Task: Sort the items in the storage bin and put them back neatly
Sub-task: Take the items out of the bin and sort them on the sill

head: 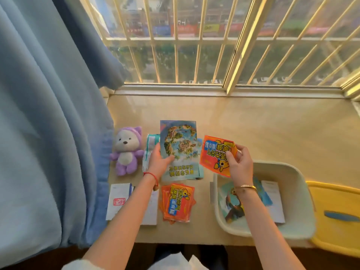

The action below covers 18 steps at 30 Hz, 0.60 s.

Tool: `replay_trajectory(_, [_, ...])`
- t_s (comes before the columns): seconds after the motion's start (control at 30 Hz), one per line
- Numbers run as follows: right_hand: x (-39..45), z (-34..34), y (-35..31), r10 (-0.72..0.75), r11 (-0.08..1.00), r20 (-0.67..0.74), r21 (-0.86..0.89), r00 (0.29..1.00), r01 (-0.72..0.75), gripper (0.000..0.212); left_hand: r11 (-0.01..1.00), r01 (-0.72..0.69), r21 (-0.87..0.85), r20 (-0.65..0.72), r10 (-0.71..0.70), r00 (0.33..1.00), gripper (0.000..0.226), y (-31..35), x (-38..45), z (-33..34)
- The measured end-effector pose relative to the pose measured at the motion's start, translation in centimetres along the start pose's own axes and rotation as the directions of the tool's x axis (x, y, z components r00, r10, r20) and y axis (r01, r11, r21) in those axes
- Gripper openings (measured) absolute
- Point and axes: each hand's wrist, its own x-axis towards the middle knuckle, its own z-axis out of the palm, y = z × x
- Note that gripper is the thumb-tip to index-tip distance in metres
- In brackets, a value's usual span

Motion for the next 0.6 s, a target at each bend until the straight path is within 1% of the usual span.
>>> replay_trajectory(0.1, [-0.5, -0.1, 1.5, 0.043, 0.999, -0.051, -0.005, 0.998, -0.043, 0.017, 0.995, 0.078, 0.06, 0.052, -0.081, 0.995, 0.055, -3.3, 2.4, 0.4])
replay_trajectory(0.2, [-1.1, -0.3, 2.6, 0.083, 0.996, -0.062, 0.047, 0.995, -0.08, 0.018, 0.982, 0.122, 0.144, 0.11, -0.139, 0.984, 0.057, -6.0, 4.7, 1.5])
replay_trajectory(0.3, [-1.9, 0.0, 3.7, 0.122, 0.991, -0.001, 0.061, 0.993, -0.121, 0.019, 0.966, 0.155, 0.209, 0.159, -0.19, 0.969, 0.062, -8.4, 6.8, 2.7])
replay_trajectory(0.4, [-2.4, 1.0, 5.1, 0.156, 0.987, 0.069, 0.035, 0.985, -0.159, 0.021, 0.955, 0.152, 0.254, 0.195, -0.204, 0.959, 0.068, -10.1, 8.3, 3.5])
replay_trajectory(0.47, [-2.6, 1.8, 5.9, 0.168, 0.986, 0.113, -0.005, 0.979, -0.169, 0.02, 0.957, 0.147, 0.252, 0.218, -0.204, 0.954, 0.062, -10.1, 8.7, 3.8])
replay_trajectory(0.53, [-2.6, 2.6, 6.8, 0.176, 0.984, 0.147, -0.029, 0.973, -0.173, 0.018, 0.967, 0.153, 0.206, 0.258, -0.204, 0.944, 0.053, -10.1, 9.3, 4.0])
replay_trajectory(0.6, [-2.5, 3.4, 7.5, 0.184, 0.983, 0.165, -0.051, 0.969, -0.178, 0.017, 0.977, 0.151, 0.153, 0.279, -0.189, 0.941, 0.051, -10.7, 10.2, 4.0])
